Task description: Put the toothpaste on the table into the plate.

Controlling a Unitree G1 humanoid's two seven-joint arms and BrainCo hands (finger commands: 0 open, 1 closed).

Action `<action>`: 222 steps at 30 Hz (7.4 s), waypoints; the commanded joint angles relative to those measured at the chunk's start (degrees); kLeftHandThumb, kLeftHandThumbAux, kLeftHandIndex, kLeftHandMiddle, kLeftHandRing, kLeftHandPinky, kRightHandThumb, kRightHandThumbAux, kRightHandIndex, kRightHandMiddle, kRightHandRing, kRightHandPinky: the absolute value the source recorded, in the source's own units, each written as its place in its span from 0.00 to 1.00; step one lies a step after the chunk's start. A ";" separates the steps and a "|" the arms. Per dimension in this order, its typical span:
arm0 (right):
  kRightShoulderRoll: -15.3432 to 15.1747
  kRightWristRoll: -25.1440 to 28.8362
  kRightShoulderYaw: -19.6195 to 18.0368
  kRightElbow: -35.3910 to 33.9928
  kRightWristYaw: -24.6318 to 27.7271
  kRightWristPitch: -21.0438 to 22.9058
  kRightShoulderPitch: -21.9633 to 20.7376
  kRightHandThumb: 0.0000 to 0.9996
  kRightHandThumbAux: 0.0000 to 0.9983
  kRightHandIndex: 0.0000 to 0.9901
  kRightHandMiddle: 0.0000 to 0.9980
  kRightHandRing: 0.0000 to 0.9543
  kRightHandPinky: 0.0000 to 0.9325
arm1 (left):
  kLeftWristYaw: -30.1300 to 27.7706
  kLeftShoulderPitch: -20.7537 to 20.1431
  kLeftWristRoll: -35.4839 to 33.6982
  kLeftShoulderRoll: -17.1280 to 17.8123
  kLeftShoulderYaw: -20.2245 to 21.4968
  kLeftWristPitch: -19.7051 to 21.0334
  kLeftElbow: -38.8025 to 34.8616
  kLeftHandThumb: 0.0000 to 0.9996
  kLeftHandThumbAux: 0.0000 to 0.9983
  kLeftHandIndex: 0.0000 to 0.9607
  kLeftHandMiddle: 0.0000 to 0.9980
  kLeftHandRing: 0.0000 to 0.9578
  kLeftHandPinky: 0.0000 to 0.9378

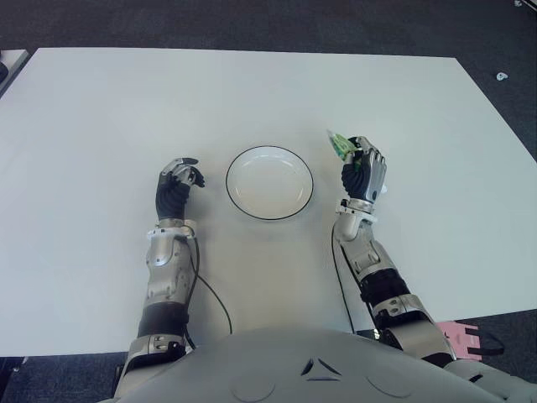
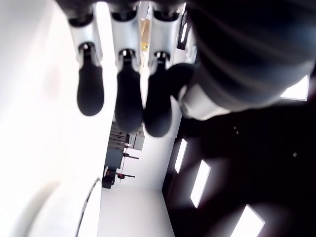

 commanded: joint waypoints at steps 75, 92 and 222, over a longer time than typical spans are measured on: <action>-4.02 -16.47 19.98 -7.92 30.62 1.24 -5.07 0.36 0.19 0.00 0.00 0.00 0.01 | -0.15 5.15 -0.07 -1.08 0.39 4.57 6.17 0.71 0.72 0.46 0.66 0.66 0.64; -4.87 -14.75 18.63 -9.72 26.06 -0.07 -4.02 0.28 0.15 0.00 0.00 0.00 0.00 | -0.12 4.76 -0.02 -0.78 0.52 3.87 7.02 0.71 0.72 0.46 0.64 0.64 0.63; 13.60 56.98 -24.77 7.21 58.19 -0.39 11.78 0.70 0.73 0.43 0.50 0.53 0.54 | -1.77 4.24 -1.37 -0.44 -0.23 5.26 5.92 0.71 0.72 0.46 0.62 0.62 0.62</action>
